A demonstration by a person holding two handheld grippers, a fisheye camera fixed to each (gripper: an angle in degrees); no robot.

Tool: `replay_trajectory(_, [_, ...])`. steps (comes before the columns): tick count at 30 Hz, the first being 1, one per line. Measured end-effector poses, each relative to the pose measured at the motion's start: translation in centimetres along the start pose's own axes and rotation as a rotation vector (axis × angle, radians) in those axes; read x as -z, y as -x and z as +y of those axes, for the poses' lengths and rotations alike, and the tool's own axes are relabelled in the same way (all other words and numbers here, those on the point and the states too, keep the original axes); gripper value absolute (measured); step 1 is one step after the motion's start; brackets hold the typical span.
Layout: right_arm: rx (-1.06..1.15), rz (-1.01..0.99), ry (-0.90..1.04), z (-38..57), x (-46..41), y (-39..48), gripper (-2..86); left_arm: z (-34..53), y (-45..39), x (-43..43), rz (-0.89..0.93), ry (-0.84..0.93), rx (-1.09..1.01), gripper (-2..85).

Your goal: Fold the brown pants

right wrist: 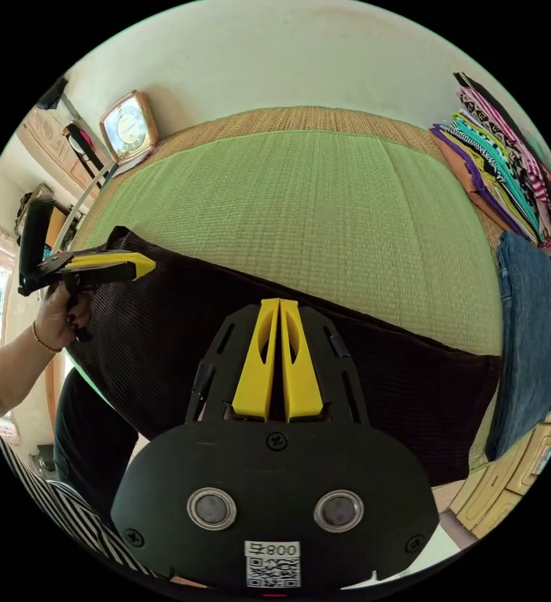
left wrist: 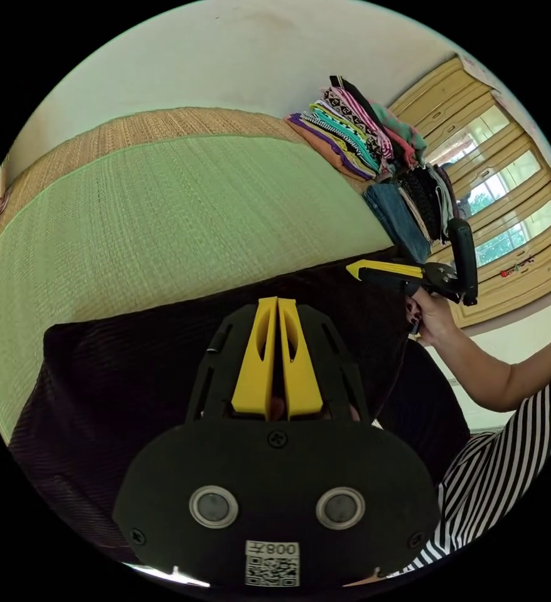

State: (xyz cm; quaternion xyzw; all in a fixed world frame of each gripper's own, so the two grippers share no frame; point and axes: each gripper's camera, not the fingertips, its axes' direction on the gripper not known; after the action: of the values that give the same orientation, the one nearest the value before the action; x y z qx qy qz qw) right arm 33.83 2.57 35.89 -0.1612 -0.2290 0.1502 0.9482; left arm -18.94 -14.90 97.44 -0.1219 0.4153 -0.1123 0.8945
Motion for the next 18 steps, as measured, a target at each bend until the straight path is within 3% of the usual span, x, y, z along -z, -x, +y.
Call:
replay_trajectory(3, [-0.029,-0.064,-0.004,0.7,1.3,-1.9,0.1,-0.9,-1.1,-4.4,-0.069,0.053,-0.004,0.0])
replay_trajectory(9, [-0.154,0.035,-0.064,4.4,4.1,-8.2,0.2,-2.2,-4.1,-9.7,0.011,0.004,-0.060,0.1])
replay_trajectory(13, [-0.180,-0.057,-0.062,5.4,4.2,-11.0,0.6,-4.1,-6.4,-15.7,0.029,0.067,-0.093,0.5])
replay_trajectory(18, [-0.295,-0.005,-0.158,11.1,8.6,-14.7,3.5,-6.9,-11.2,-20.2,0.138,0.030,-0.247,3.1])
